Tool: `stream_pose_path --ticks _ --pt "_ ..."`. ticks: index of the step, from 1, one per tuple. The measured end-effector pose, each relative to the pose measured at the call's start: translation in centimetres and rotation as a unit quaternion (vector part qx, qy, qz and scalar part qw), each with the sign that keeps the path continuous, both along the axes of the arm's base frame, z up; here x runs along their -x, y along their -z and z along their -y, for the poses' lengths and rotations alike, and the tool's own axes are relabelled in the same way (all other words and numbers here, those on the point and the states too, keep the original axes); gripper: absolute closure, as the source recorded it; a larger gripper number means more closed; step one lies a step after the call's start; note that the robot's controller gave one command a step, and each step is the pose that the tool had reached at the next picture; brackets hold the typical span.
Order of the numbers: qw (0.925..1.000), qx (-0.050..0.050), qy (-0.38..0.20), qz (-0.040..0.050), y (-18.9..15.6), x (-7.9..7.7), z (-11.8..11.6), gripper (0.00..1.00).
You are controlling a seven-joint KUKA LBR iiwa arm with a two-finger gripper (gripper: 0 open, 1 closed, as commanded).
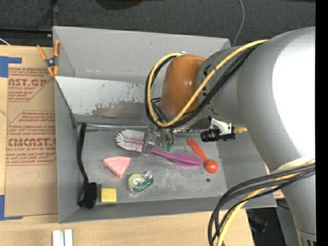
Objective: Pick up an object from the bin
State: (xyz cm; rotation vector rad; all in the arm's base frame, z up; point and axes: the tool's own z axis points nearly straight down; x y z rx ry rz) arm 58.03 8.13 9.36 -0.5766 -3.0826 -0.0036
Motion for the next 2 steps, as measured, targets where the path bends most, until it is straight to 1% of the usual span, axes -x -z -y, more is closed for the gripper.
stream_pose_path --ticks 1,2 --pt "1.0000 -0.001 0.000 0.0056 -4.9 -0.3 0.0 1.00" --pt "1.0000 -0.001 0.000 0.0047 -7.1 -0.3 -0.1 1.00"
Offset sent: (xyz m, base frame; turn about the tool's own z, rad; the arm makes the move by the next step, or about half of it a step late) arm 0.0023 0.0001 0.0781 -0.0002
